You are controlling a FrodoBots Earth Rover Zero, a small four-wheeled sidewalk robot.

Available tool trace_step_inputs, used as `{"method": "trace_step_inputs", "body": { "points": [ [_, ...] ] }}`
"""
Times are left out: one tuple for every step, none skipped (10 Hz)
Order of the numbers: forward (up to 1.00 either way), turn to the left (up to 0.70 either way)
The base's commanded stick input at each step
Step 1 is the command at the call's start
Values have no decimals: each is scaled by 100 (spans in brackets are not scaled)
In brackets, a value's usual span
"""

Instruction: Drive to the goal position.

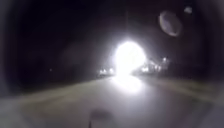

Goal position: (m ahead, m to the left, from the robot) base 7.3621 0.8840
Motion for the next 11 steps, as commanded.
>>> {"method": "trace_step_inputs", "body": {
  "points": [
    [100, -10],
    [100, -13],
    [100, -12],
    [100, -12],
    [100, -11],
    [100, -11],
    [100, -10],
    [100, -10],
    [100, -9],
    [100, -9],
    [100, -10]
  ]
}}
